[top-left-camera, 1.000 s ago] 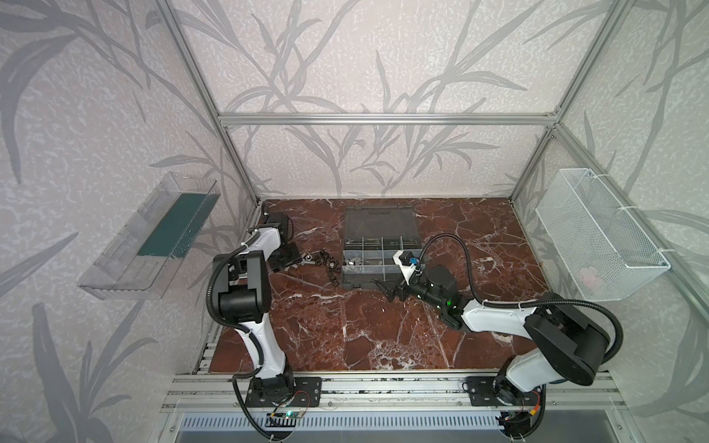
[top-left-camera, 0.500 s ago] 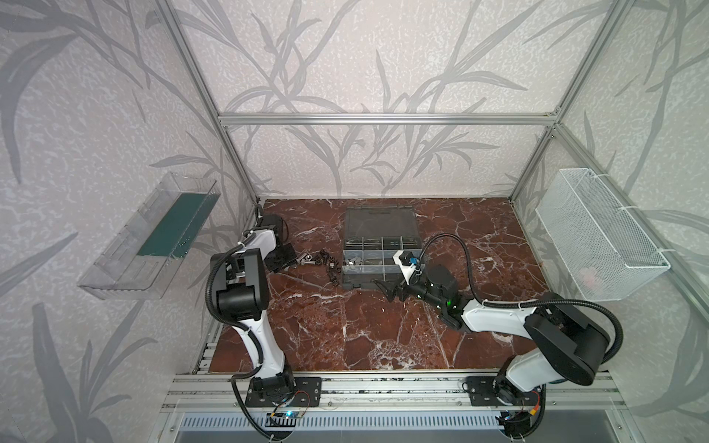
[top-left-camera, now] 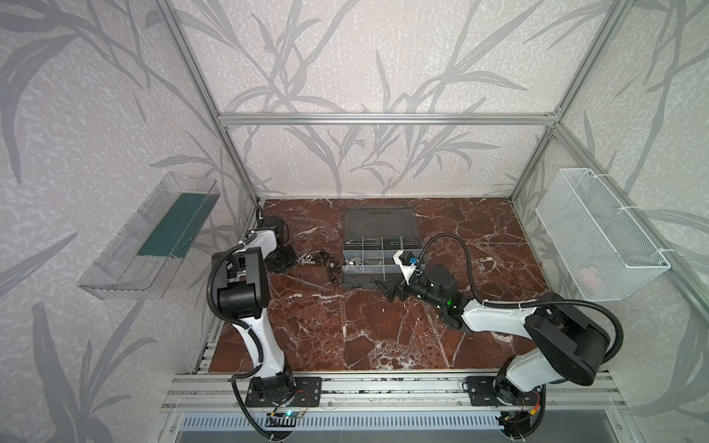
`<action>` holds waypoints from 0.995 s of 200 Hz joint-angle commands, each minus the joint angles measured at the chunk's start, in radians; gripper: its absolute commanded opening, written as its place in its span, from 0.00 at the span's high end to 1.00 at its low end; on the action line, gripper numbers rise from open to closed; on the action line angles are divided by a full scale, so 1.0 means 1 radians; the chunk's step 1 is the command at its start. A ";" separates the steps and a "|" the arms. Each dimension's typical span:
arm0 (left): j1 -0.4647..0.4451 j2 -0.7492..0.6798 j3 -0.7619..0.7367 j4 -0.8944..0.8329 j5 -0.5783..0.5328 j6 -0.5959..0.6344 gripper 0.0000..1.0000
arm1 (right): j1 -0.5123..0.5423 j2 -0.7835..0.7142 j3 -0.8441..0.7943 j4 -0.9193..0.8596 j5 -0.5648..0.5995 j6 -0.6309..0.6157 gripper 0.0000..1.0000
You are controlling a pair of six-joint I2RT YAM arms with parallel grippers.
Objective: Sort the screws and nuts into containers
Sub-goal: 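Close the left gripper on another silver wing nut and lift it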
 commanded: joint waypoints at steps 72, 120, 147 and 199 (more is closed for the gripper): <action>-0.001 0.034 -0.004 -0.016 0.005 0.006 0.86 | 0.007 -0.025 0.015 0.007 0.006 0.002 0.01; -0.046 -0.057 -0.013 0.002 0.016 0.000 0.88 | 0.007 -0.028 0.015 0.006 0.009 0.002 0.01; -0.114 -0.127 -0.028 0.026 0.001 0.011 0.88 | 0.007 -0.026 0.015 0.006 0.010 0.001 0.01; -0.222 -0.221 -0.053 0.083 0.063 0.057 0.88 | 0.008 -0.021 0.017 0.006 0.007 0.002 0.01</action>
